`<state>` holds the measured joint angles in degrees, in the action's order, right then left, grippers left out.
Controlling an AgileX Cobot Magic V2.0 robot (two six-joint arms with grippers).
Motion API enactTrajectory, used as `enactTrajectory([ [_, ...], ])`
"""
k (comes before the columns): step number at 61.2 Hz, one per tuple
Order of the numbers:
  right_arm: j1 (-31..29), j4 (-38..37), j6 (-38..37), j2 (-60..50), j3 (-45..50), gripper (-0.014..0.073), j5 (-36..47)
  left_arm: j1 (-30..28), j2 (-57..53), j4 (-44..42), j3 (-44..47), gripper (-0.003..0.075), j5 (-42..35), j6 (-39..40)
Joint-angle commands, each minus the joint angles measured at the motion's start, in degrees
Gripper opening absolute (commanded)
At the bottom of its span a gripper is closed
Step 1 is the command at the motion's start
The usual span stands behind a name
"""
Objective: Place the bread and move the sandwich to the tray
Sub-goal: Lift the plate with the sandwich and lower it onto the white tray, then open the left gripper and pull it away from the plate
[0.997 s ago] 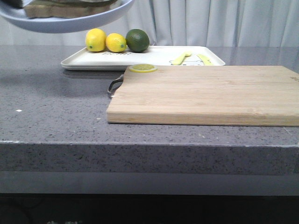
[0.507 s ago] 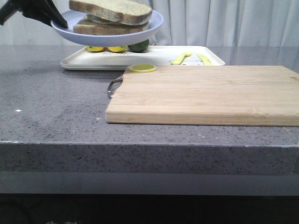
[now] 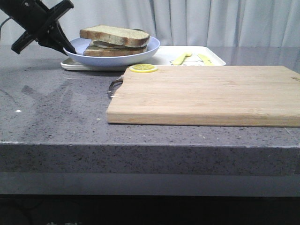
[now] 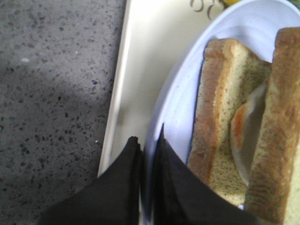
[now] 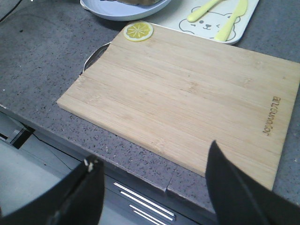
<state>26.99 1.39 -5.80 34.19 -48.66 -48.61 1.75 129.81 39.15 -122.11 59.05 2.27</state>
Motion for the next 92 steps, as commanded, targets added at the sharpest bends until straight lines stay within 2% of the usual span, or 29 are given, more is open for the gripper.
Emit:
enactTrajectory([
  [1,0.1,0.1,0.0,0.1,-1.4,0.0486,3.8,0.5,-4.5,5.1,-2.5,0.0072,-2.9,0.9],
  [9,0.1,0.1,0.0,0.1,-1.4,0.0486,3.8,0.5,-4.5,5.1,-2.5,0.0204,-2.6,0.9],
  [16,0.1,0.1,0.0,0.1,-1.4,0.0486,3.8,0.3,-4.5,5.1,-2.5,0.0253,-1.8,0.9],
  [27,0.1,0.1,0.0,0.1,-1.4,0.0486,3.8,0.1,-5.4,4.7,-2.5,0.0249,-0.3,-3.0],
  [51,0.1,0.1,0.0,0.1,-1.4,0.0486,3.8,0.1,-15.2,-7.9,-2.5,0.0239,1.6,-4.5],
  [62,0.1,0.1,0.0,0.1,-1.4,0.0486,3.8,0.9,-21.1,-9.4,-1.1,0.0239,3.5,-8.1],
  [75,0.1,0.1,0.0,0.1,-1.4,0.0486,3.8,5.5,-31.0,-15.4,7.2,0.0239,1.8,-11.6],
  [85,0.1,0.1,0.0,0.1,-1.4,0.0486,3.8,10.0,-40.5,-24.0,17.4,0.0239,-3.4,-11.6],
  [92,0.1,0.1,0.0,0.1,-1.4,0.0486,3.8,12.0,-47.7,-26.8,24.5,0.0239,-7.3,-11.8],
])
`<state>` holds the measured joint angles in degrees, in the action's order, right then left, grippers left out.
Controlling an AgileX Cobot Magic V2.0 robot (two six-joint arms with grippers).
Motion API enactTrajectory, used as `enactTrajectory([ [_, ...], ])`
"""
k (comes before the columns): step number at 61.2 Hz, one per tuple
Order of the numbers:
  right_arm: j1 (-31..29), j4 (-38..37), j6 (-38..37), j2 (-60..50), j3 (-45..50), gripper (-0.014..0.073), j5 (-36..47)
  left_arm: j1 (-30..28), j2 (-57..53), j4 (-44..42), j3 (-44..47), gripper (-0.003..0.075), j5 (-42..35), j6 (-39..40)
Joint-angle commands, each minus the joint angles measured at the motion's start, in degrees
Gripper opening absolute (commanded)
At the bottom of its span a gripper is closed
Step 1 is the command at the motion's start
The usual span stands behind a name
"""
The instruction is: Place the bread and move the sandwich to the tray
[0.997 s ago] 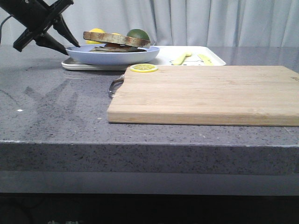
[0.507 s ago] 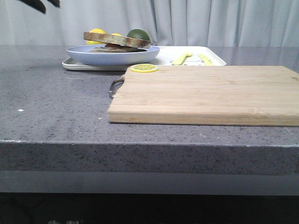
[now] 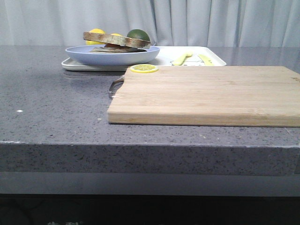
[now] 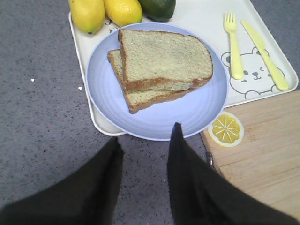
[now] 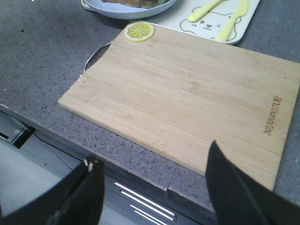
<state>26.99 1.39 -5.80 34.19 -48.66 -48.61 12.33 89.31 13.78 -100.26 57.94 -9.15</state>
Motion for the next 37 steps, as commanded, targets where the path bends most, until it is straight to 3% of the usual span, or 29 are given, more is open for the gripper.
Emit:
enactTrajectory([
  [1,0.1,0.1,0.0,0.1,-1.4,0.0486,3.8,1.6,-8.1,-1.7,3.7,0.0239,-6.6,-0.3],
  [37,0.1,0.1,0.0,0.1,-1.3,0.0486,4.4,2.8,-43.8,-2.8,46.0,0.0239,-23.4,-7.5],
])
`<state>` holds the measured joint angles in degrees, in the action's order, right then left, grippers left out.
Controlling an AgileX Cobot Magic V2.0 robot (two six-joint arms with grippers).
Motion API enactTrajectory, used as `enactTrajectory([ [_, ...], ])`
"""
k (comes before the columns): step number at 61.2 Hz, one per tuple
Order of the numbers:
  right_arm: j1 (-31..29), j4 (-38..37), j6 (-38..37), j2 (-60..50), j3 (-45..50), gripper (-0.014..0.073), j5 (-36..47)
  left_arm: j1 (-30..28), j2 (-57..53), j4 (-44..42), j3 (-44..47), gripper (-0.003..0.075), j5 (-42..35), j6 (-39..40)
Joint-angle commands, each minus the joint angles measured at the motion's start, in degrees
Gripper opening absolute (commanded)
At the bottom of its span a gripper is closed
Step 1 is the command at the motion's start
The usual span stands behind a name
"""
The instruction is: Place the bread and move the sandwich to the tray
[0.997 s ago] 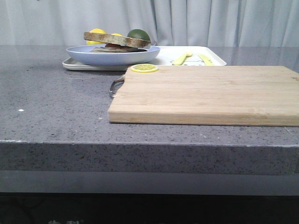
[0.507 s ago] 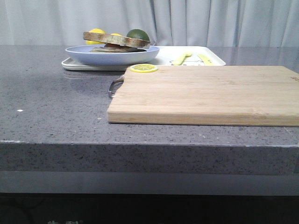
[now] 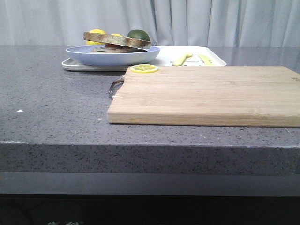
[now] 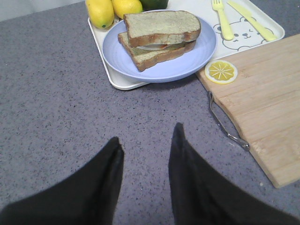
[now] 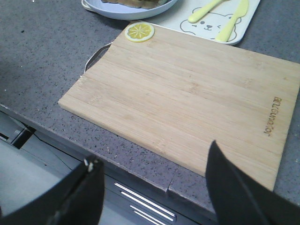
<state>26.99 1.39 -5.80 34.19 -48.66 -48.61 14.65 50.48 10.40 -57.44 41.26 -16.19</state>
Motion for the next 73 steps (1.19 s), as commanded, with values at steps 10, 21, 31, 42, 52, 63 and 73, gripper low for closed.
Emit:
enactTrajectory([
  [10,0.1,0.1,0.0,0.1,-1.3,0.0486,4.4,0.5,-13.4,0.7,10.6,0.0239,-6.8,-0.4],
  [21,0.1,0.0,0.0,0.1,-1.3,0.0484,4.0,0.5,-19.6,3.8,15.5,0.0239,-7.0,-0.4],
  [31,0.1,0.0,0.0,0.1,-1.3,0.0377,3.5,0.5,-21.4,3.8,16.6,0.0239,-7.1,-0.4],
  [42,0.1,0.0,0.0,0.1,-1.3,0.0109,2.7,0.5,-21.4,3.8,16.6,0.0213,-7.2,-0.4],
  [52,0.1,0.0,0.0,0.1,-1.3,-0.0074,2.7,0.5,-21.4,3.8,16.6,0.0056,-7.3,-0.4],
  [63,0.1,-0.7,0.0,0.1,-1.3,-0.0071,2.6,0.5,-21.4,3.8,16.6,-0.002,-7.0,-0.4],
  [73,0.1,-0.7,0.0,0.1,-1.3,-0.0071,2.6,0.5,-21.4,3.8,16.6,-0.002,-7.2,-0.4],
])
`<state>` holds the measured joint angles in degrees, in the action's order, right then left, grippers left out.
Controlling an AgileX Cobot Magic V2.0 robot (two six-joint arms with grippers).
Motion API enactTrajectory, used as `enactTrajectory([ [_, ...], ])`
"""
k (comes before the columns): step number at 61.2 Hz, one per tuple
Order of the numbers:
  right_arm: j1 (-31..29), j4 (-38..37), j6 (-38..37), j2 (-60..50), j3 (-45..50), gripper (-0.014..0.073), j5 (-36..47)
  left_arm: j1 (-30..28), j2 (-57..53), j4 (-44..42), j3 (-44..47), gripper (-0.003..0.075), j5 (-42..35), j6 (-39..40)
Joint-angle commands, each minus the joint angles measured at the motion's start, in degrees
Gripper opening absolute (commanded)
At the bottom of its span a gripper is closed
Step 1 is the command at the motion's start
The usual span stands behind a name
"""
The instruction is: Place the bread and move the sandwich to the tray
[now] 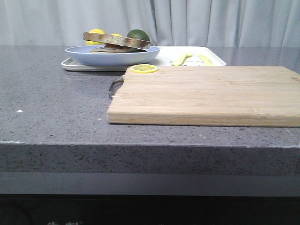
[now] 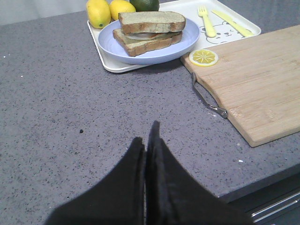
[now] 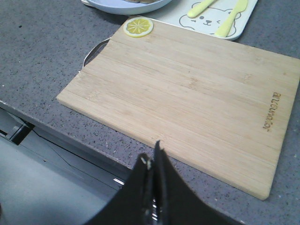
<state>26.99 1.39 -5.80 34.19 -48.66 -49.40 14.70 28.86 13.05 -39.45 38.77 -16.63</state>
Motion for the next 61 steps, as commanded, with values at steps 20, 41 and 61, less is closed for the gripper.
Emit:
enactTrajectory([
  [20,0.1,-0.7,0.0,0.1,-1.3,-0.0071,3.4,0.5,0.2,1.1,-1.4,-0.002,-4.7,0.0],
  [41,0.1,-0.7,0.0,0.1,-1.3,-0.0071,3.4,-9.8,-12.7,0.6,4.5,-0.002,-8.2,0.0],
  [61,0.1,-0.7,0.0,0.1,-1.3,-0.0071,3.4,-12.8,-18.4,5.4,14.7,-0.002,-17.9,1.7],
])
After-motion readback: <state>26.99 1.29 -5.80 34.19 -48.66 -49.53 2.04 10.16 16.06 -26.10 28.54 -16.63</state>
